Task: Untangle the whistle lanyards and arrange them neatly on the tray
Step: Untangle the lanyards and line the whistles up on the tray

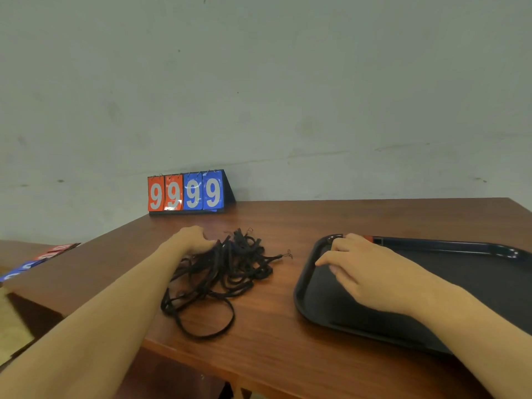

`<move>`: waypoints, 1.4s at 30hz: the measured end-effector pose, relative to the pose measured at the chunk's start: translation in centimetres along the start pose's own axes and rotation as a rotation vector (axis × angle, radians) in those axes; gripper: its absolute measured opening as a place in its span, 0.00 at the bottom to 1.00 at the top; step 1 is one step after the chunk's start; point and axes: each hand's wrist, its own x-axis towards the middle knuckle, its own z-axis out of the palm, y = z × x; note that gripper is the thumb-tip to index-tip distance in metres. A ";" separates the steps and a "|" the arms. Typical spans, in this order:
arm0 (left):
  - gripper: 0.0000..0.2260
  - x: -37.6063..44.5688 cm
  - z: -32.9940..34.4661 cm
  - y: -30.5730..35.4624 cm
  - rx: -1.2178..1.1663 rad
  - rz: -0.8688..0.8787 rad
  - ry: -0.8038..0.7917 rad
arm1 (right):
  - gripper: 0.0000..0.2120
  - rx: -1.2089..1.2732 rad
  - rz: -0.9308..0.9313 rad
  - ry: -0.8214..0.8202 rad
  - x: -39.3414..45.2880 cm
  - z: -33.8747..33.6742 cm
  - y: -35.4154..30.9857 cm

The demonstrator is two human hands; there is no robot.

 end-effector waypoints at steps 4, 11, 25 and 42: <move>0.04 -0.6 -0.1 1.1 -0.082 0.014 -0.049 | 0.17 -0.012 0.000 0.003 0.0 0.0 0.4; 0.14 -3.5 0.3 1.5 -0.178 0.241 -0.113 | 0.17 0.004 -0.014 -0.010 -0.1 -0.3 0.4; 0.12 -7.0 2.2 -10.3 -0.355 0.063 0.442 | 0.13 0.093 0.003 0.058 12.4 -0.6 -9.4; 0.21 -7.4 3.7 -12.5 -0.802 0.042 0.411 | 0.12 -0.086 0.120 -0.330 22.1 6.4 -13.8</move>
